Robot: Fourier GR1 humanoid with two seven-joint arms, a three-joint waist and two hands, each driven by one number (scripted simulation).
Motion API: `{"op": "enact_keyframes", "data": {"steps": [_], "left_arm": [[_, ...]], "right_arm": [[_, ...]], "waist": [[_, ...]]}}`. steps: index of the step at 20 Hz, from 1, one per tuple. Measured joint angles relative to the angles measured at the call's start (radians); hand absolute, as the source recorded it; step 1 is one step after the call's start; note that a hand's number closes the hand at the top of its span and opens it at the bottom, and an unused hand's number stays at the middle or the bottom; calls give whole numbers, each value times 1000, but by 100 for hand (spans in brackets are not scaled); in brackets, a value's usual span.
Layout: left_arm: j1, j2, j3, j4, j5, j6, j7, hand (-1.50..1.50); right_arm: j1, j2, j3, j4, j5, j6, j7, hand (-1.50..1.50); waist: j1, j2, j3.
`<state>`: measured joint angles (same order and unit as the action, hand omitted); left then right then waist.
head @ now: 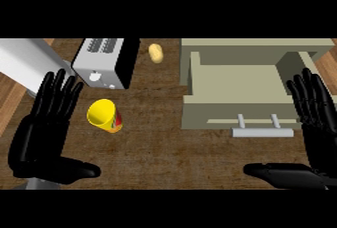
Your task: Pick up the cup, place it into the drawer and close the drawer
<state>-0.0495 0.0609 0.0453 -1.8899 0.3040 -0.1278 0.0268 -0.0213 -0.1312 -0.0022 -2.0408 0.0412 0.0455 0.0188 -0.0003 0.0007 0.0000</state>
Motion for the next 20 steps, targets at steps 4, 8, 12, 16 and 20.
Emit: {"op": "enact_keyframes", "data": {"steps": [4,8,12,16,20], "left_arm": [[-9,22,53,99,30,-34,-34,-150],[0,26,75,203,-17,-38,-109,-150],[-6,31,105,325,-55,-31,-190,-150],[-22,54,139,456,-89,-33,-266,-150],[-50,74,163,608,-126,-34,-352,-150]], "right_arm": [[3,-3,-14,24,-9,22,-24,-150],[-12,8,-9,45,4,21,-28,-150],[2,4,-19,31,1,31,-27,-150],[-6,3,-35,52,-2,39,-44,-150],[-5,2,-48,46,-12,49,-42,-150]], "waist": [[-1,0,0],[-1,0,0],[-2,0,0],[-3,0,0],[-4,0,0]]}}
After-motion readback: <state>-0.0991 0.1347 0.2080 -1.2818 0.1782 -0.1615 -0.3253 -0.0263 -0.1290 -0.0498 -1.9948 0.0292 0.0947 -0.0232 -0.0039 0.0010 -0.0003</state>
